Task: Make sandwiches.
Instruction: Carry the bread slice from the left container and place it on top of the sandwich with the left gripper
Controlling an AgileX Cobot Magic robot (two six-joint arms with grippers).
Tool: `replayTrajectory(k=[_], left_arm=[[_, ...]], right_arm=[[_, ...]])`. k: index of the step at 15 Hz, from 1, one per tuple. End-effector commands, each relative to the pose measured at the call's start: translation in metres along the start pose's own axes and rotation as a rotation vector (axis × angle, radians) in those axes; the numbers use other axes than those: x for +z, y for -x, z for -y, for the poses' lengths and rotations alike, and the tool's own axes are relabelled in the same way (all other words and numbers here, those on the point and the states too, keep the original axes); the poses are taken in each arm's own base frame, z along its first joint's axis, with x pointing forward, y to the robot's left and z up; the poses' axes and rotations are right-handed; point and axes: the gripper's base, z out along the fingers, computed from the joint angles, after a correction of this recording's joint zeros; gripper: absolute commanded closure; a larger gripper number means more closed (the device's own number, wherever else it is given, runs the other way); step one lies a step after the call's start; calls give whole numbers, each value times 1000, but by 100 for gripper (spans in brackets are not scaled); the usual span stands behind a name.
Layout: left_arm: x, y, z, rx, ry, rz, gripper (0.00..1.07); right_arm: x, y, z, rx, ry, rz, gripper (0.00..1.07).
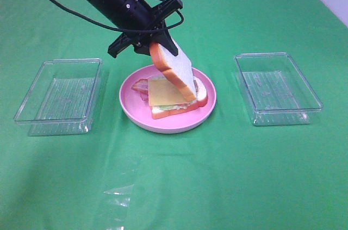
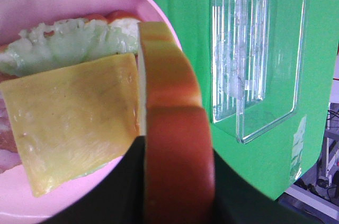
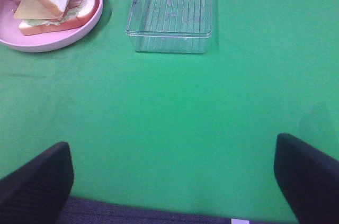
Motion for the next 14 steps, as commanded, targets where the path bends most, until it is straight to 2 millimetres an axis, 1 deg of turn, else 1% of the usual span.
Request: replayTrajectory(k=[1, 4, 6, 7, 8, 9, 10, 12, 13, 14], left_arm=[[6, -1, 0, -15, -7, -9, 87], [11, -2, -7, -7, 23, -30, 85], [11, -3, -9, 9, 50, -47, 76], [11, -4, -10, 15, 60, -52, 73], [10, -5, -13, 34, 93, -65, 66], [9, -7, -20, 76, 169, -95, 45], [8, -8, -22, 87, 191, -108, 34], [4, -7, -20, 113, 215, -118, 22], [-3, -4, -16, 143, 236, -116, 19], [-9, -2, -11, 172, 264, -109, 19]], right_arm=[[-2, -3, -1, -3, -3, 35, 9], [-2, -3, -1, -3, -3, 35, 9], [-2, -3, -1, -3, -3, 35, 9], [-2, -3, -1, -3, -3, 35, 9], [-2, -3, -1, -3, -3, 35, 9], [-2, -3, -1, -3, -3, 35, 9], [-2, -3, -1, -3, -3, 35, 9], [-2, -3, -1, -3, -3, 35, 9], [-2, -3, -1, -3, -3, 35, 9], [-2, -3, -1, -3, -3, 35, 9]])
